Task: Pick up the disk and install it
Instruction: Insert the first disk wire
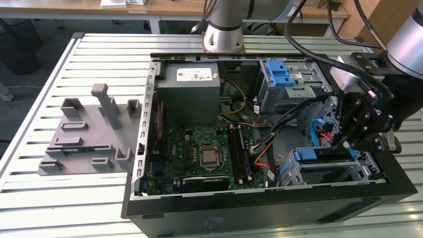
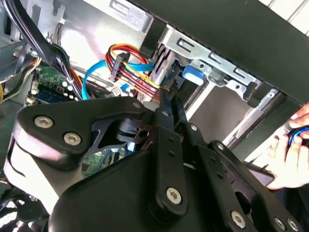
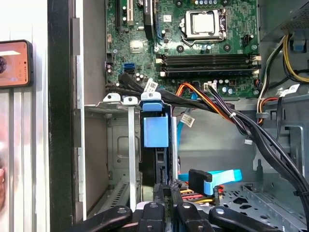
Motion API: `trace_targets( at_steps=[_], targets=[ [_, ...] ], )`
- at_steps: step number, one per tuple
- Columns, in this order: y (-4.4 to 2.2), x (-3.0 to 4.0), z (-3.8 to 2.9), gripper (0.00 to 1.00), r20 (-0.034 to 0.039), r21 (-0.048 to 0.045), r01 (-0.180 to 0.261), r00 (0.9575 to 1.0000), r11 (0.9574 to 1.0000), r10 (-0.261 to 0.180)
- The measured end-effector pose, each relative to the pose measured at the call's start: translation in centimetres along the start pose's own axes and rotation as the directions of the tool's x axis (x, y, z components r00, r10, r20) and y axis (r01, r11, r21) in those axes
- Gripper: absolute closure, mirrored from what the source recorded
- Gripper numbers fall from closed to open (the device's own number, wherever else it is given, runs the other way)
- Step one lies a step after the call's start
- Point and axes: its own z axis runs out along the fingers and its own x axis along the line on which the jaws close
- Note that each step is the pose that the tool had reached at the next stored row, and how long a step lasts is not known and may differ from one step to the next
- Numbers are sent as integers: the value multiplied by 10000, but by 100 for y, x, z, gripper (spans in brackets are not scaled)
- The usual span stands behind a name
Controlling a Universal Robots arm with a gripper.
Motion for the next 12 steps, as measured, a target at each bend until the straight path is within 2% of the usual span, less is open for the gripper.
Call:
trace_targets(
  at_steps=[12],
  targets=[
    [-19, -6, 9, 84, -3, -3, 0, 10000, 10000, 0]
  ],
)
